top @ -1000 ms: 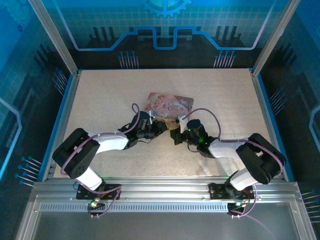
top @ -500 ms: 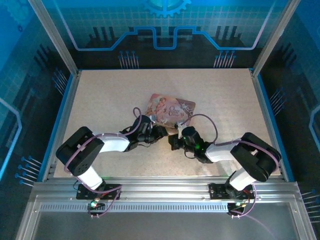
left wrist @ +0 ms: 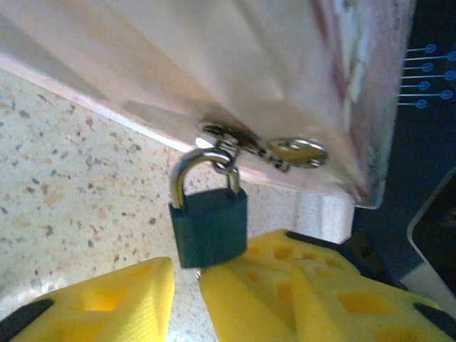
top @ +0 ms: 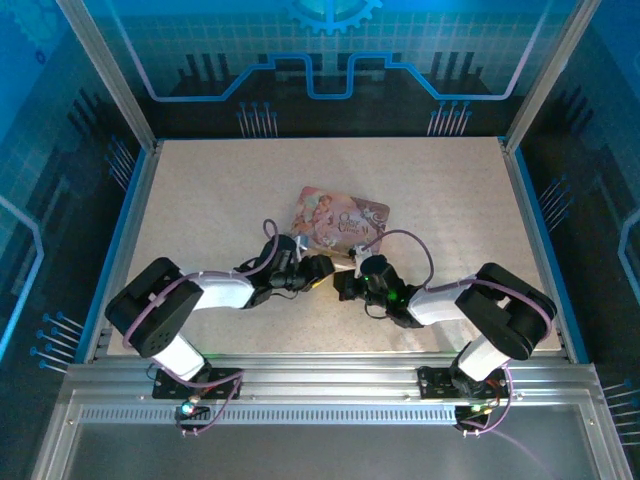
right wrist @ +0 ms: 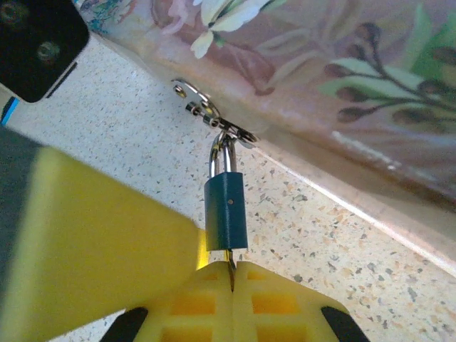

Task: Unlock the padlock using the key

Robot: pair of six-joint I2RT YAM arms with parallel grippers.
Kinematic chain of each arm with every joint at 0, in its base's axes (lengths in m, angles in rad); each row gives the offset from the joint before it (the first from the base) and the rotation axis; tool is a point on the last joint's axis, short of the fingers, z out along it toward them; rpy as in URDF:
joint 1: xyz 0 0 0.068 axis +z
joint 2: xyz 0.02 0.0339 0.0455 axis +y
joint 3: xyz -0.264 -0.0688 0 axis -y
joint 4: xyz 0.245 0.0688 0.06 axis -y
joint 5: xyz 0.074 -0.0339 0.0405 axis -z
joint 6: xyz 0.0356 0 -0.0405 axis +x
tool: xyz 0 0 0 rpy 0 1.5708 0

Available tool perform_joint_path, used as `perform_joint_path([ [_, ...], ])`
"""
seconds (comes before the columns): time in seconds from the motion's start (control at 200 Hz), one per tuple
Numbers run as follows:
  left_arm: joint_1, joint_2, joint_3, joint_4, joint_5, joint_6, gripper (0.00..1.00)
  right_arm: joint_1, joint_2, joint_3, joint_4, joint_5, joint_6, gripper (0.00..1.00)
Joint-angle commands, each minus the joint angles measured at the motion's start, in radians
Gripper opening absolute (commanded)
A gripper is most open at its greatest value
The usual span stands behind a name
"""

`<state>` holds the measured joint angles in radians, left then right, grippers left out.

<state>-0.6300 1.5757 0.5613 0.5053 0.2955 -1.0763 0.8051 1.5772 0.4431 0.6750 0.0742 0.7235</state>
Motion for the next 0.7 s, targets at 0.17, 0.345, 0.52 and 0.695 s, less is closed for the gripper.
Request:
perform_joint_path([
  [0.17,0.058,-0.107,-0.074,0.034,0.053,-0.03,0.56,0.008,-0.011,0.043,0.011,-0.055,0.124,0.02],
  [0.345,0.076,-0.09,-0.118,0.125,0.051,-0.079,0.56,-0.006,-0.01,0.063,-0.031,-0.114,0.227,0.02],
  [0.52,0.078,-0.008,-0.136,0.269,0.074,-0.147,0.51,-0.017,0.004,0.073,-0.062,-0.158,0.32,0.02],
  [0.695,0.079,0.062,-0.149,0.387,0.074,-0.194,0.46,-0.02,0.017,0.074,-0.038,-0.183,0.365,0.02],
])
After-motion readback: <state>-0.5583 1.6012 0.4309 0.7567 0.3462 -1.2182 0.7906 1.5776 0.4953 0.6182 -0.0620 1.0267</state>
